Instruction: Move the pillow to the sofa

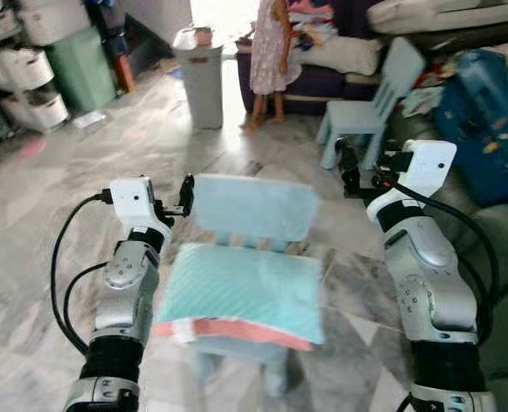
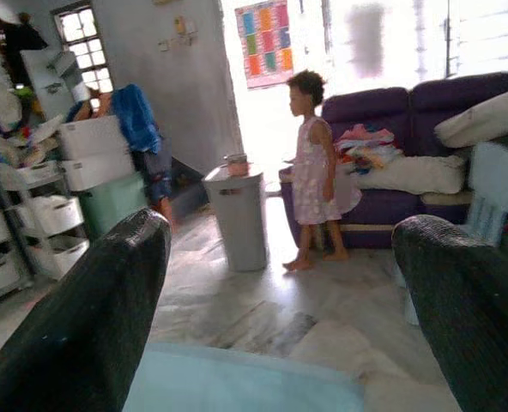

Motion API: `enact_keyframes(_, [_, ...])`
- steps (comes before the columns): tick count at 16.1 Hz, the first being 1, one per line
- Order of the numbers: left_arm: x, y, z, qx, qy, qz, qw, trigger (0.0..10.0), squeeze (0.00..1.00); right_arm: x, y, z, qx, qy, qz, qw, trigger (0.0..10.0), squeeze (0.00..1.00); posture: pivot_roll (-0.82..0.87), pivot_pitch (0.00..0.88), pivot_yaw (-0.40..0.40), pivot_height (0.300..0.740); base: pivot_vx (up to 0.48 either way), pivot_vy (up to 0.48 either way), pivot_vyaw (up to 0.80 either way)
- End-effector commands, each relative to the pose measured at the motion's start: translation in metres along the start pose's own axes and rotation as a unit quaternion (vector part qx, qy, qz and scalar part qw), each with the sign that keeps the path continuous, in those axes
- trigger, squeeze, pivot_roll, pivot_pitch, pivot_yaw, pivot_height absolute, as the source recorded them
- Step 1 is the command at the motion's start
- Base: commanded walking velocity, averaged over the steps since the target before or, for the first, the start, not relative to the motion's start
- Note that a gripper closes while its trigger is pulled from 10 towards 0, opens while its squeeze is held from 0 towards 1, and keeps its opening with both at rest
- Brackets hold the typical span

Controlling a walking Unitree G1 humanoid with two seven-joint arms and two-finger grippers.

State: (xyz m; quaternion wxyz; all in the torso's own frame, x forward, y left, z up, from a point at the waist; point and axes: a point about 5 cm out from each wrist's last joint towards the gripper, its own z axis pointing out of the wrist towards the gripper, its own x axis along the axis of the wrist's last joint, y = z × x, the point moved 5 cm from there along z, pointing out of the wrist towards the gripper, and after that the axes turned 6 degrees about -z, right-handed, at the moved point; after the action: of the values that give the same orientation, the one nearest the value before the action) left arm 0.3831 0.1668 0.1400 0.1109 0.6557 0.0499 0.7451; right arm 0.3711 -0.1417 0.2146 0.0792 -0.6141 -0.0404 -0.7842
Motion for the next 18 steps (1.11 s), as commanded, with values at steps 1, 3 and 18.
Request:
enact_keyframes(1, [0.001,-0.001,0.002,0.003,-0.004,0.002,1.000,10.0,0.00,0.008,-0.001,0.000,0.000,0.015,-0.004,1.000,10.0,0.00,-0.18,0.000,0.051,0.740,0.000,0.480,0.00])
enact_keyframes(3, [0.000,-0.001,0.002,0.001,-0.006,0.002,1.000,10.0,0.00,0.008,0.000,0.000,-0.002,0.016,-0.004,1.000,10.0,0.00,-0.18,0.000,0.052,0.740,0.000,0.480,0.00])
enact_keyframes(18, [-0.013,0.007,0.004,-0.019,-0.037,-0.047,0.998,10.0,0.00,0.008,0.011,0.000,-0.028,0.015,-0.025,0.999,10.0,0.00,-0.19,0.000,0.052,0.740,0.000,0.096,-0.16])
